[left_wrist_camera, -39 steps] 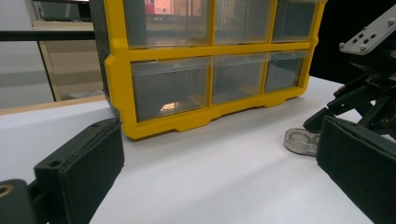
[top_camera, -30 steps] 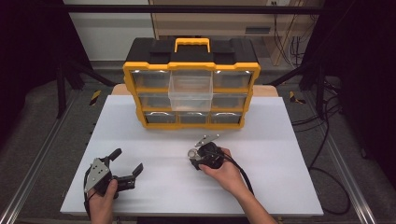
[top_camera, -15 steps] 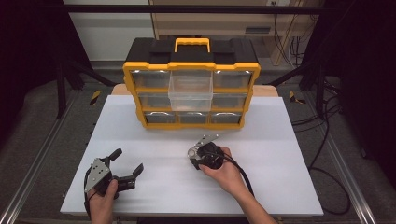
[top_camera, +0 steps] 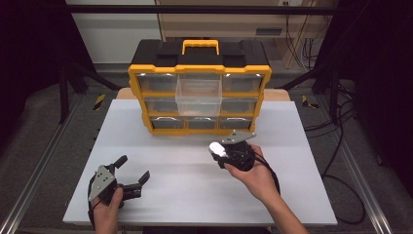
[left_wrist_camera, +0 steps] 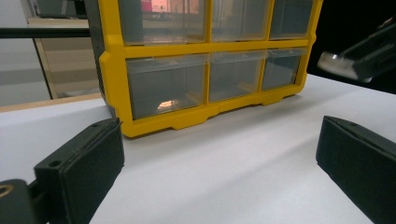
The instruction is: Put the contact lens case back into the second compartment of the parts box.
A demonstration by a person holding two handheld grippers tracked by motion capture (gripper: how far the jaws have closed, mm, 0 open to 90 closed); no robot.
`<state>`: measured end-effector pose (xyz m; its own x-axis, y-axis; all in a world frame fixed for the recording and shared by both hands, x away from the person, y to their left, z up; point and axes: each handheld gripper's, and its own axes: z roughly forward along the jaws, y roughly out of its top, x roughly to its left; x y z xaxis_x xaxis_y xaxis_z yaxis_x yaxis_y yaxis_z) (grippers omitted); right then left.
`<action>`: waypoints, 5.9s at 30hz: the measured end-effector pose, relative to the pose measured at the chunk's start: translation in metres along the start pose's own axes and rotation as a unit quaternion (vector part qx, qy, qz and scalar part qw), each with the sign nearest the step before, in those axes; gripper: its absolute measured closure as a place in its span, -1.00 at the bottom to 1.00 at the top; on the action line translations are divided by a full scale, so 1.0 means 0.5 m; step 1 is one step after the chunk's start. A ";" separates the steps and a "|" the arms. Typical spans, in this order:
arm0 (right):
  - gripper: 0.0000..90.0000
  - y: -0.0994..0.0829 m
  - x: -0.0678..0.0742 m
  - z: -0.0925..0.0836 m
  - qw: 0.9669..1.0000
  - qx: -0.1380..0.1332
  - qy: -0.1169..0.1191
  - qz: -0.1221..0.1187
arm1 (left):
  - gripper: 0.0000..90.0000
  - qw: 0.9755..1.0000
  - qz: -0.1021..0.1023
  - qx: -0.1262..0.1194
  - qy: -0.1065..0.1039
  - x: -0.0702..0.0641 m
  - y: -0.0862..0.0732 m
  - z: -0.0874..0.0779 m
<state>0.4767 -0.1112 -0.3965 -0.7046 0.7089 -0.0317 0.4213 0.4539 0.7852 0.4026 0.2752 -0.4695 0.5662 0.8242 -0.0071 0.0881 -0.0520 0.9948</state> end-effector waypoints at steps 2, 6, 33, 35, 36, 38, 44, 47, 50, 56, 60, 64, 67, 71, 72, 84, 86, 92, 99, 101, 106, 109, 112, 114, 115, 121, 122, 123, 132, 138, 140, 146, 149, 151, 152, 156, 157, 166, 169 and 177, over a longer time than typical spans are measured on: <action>0.09 0.003 -0.014 -0.020 1.000 -0.006 -0.004 0.004 | -0.99 1.000 0.001 0.000 0.001 -0.001 0.000 -0.001; 0.09 0.010 -0.038 -0.054 1.000 -0.019 -0.013 0.021 | -0.99 1.000 -0.001 -0.001 0.001 0.000 0.000 -0.002; 0.09 0.121 -0.108 -0.224 0.993 -0.102 -0.048 0.037 | -0.98 1.000 -0.002 0.000 0.005 0.000 -0.001 -0.004; 0.09 0.129 -0.112 -0.230 0.992 -0.106 -0.047 0.039 | -0.98 1.000 -0.002 0.001 0.006 0.001 -0.001 -0.004; 0.09 0.133 -0.112 -0.234 0.992 -0.111 -0.048 0.041 | -0.98 1.000 -0.002 0.001 0.006 0.001 -0.001 -0.004; 0.09 0.142 -0.113 -0.241 0.991 -0.116 -0.049 0.040 | -0.98 1.000 -0.002 0.000 0.006 0.001 -0.001 -0.005; 0.09 0.172 -0.110 -0.262 0.989 -0.130 -0.052 0.037 | -0.98 1.000 -0.002 0.000 0.005 0.001 -0.001 -0.005; 0.09 0.187 -0.107 -0.270 0.989 -0.134 -0.054 0.031 | -0.98 1.000 -0.002 -0.001 0.005 0.001 -0.001 -0.005; 0.09 0.200 -0.105 -0.275 0.989 -0.137 -0.056 0.026 | -0.98 1.000 -0.002 -0.001 0.005 0.001 0.000 -0.005; 0.09 0.223 -0.105 -0.280 0.987 -0.145 -0.056 0.027 | -0.98 1.000 -0.002 -0.001 0.006 0.001 -0.001 -0.006; 0.09 0.236 -0.104 -0.280 0.987 -0.148 -0.054 0.025 | -0.98 1.000 -0.003 -0.001 0.006 0.001 -0.001 -0.006; 0.09 0.248 -0.102 -0.280 0.987 -0.150 -0.051 0.025 | -0.98 1.000 -0.003 0.000 0.006 0.001 -0.001 -0.006; 0.09 0.255 -0.103 -0.279 0.987 -0.153 -0.050 0.024 | -0.98 1.000 -0.004 0.000 0.007 0.001 -0.002 -0.007; 0.09 0.264 -0.104 -0.277 0.987 -0.154 -0.047 0.025 | -0.98 1.000 -0.004 0.000 0.007 0.001 -0.002 -0.007; 0.09 0.266 -0.104 -0.276 0.987 -0.154 -0.048 0.025 | -0.98 1.000 -0.004 -0.001 0.007 0.001 -0.002 -0.007; 0.09 0.288 -0.101 -0.271 0.986 -0.160 -0.042 0.022 | -0.98 1.000 -0.003 0.001 0.007 0.001 -0.002 -0.006; 0.09 0.291 -0.101 -0.270 0.986 -0.161 -0.042 0.020 | -0.98 1.000 -0.004 0.000 0.007 0.001 -0.002 -0.007; 0.09 0.299 -0.100 -0.266 0.986 -0.162 -0.041 0.018 | -0.98 1.000 -0.003 0.000 0.007 0.002 -0.002 -0.006; 0.09 0.308 -0.095 -0.262 0.985 -0.165 -0.039 0.017 | -0.98 1.000 -0.003 0.000 0.009 0.002 -0.001 -0.007; 0.09 0.310 -0.094 -0.260 0.985 -0.165 -0.037 0.016 | -0.98 1.000 -0.002 0.001 0.009 0.002 -0.001 -0.006; 0.09 0.318 -0.090 -0.258 0.985 -0.166 -0.033 0.015 | -0.98 1.000 0.003 0.002 0.009 0.000 0.000 -0.006; 0.09 0.324 -0.087 -0.256 0.985 -0.167 -0.032 0.013 | -0.98 1.000 0.005 0.003 0.009 -0.001 0.000 -0.005; 0.09 0.329 -0.085 -0.253 0.985 -0.168 -0.032 0.012 | -0.98 1.000 0.005 0.003 0.010 -0.001 0.000 -0.006; 0.09 0.332 -0.084 -0.251 0.985 -0.168 -0.030 0.011 | -0.98 1.000 0.006 0.002 0.010 0.000 0.001 -0.007; 0.09 0.332 -0.083 -0.250 0.985 -0.168 -0.030 0.010 | -0.98 1.000 0.006 0.002 0.011 0.000 0.001 -0.007; 0.09 0.340 -0.080 -0.248 0.984 -0.173 -0.027 0.011 | -0.98 1.000 0.008 0.004 0.010 0.000 0.001 -0.005; 0.09 0.342 -0.079 -0.248 0.984 -0.174 -0.027 0.011 | -0.98 1.000 0.008 0.003 0.011 0.000 0.001 -0.005; 0.09 0.344 -0.078 -0.248 0.984 -0.174 -0.027 0.010 | -0.98 1.000 0.009 0.004 0.011 -0.001 0.001 -0.006; 0.09 0.364 -0.061 -0.239 0.985 -0.172 -0.023 0.002 | -0.98 1.000 0.011 0.005 0.011 -0.002 0.001 -0.007; 0.09 0.377 -0.048 -0.225 0.985 -0.169 -0.022 -0.006 | -0.98 1.000 0.010 0.004 0.012 -0.001 0.001 -0.008; 0.09 0.380 -0.046 -0.221 0.986 -0.166 -0.021 -0.008 | -0.98 1.000 0.010 0.004 0.012 -0.001 0.001 -0.008; 0.09 0.386 -0.041 -0.210 0.987 -0.158 -0.021 -0.012 | -0.98 1.000 0.010 0.004 0.011 -0.001 0.001 -0.007; 0.09 0.387 -0.038 -0.207 0.988 -0.155 -0.020 -0.013 | -0.98 1.000 0.010 0.004 0.011 -0.001 0.001 -0.007; 0.09 0.388 -0.036 -0.206 0.988 -0.154 -0.021 -0.014 | -0.98 1.000 0.010 0.003 0.011 -0.001 0.001 -0.007; 0.09 0.389 -0.034 -0.204 0.988 -0.151 -0.019 -0.016 | -0.98 1.000 0.010 0.003 0.011 -0.001 0.001 -0.007; 0.09 0.391 -0.030 -0.200 0.989 -0.149 -0.018 -0.019 | -0.98 1.000 0.010 0.003 0.011 -0.001 0.001 -0.007; 0.09 0.391 -0.030 -0.200 0.989 -0.149 -0.018 -0.019 | -0.98 1.000 0.010 0.003 0.011 -0.001 0.001 -0.007; 0.09 0.392 -0.025 -0.192 0.990 -0.140 -0.017 -0.025 | -0.98 1.000 0.010 0.004 0.011 -0.001 0.001 -0.007; 0.09 0.392 -0.024 -0.191 0.990 -0.139 -0.016 -0.028 | -0.98 1.000 0.010 0.004 0.011 -0.001 0.001 -0.007; 0.09 0.393 -0.021 -0.184 0.991 -0.133 -0.014 -0.030 | -0.98 1.000 0.011 0.004 0.010 -0.001 0.001 -0.007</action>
<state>0.5143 -0.0794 -0.1850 -0.7054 0.7021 -0.0974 0.2114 0.3396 0.9165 0.3997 0.2768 -0.4684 0.5513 0.8341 0.0169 0.0829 -0.0749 0.9937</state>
